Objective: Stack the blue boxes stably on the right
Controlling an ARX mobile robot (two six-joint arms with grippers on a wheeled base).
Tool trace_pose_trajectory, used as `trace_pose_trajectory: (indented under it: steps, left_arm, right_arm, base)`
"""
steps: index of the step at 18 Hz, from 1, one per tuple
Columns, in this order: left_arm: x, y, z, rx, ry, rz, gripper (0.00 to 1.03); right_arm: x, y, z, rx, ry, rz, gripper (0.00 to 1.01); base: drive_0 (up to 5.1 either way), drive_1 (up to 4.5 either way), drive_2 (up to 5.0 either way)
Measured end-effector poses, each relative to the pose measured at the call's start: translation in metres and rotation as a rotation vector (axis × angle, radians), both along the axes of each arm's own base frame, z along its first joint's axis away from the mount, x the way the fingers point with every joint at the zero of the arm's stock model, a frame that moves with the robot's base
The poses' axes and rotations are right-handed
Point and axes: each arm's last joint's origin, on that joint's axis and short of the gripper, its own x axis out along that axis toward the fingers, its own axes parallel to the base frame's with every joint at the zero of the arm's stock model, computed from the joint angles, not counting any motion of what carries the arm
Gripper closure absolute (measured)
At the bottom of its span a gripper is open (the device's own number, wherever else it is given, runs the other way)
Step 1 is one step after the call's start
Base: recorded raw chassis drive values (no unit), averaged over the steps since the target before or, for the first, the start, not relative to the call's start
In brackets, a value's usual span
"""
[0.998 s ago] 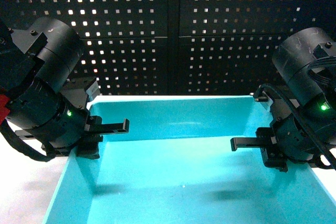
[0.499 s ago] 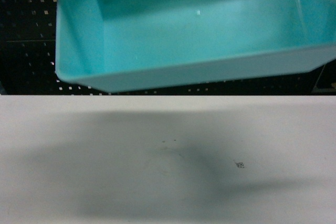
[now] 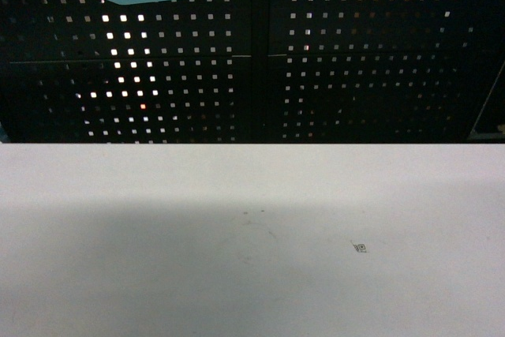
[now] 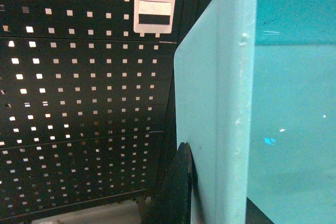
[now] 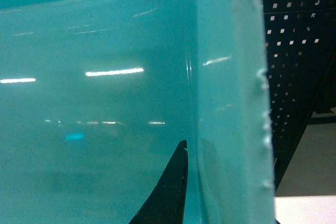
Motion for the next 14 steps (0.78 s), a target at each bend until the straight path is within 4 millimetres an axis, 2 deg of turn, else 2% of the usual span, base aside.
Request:
trace_pose_trajectory:
  steps: [4, 10, 14]
  left_arm:
    - [0.0, -0.003, -0.01, 0.044, 0.018, 0.009, 1.01]
    - [0.001, 0.0, -0.015, 0.01, 0.07, 0.001, 1.01]
    - [-0.001, -0.001, -0.015, -0.016, 0.035, -0.026, 1.01]
  right_arm:
    - [-0.002, 0.005, -0.012, -0.001, 0.03, -0.012, 0.93]
    - [-0.002, 0.005, -0.014, 0.001, 0.031, 0.019, 0.93]
    - [-0.002, 0.006, -0.016, 0.008, 0.021, 0.018, 0.93]
  base:
    - [0.0, 0.0, 0.0]
    - [0.0, 0.0, 0.0]
    - [0.0, 0.0, 0.0]
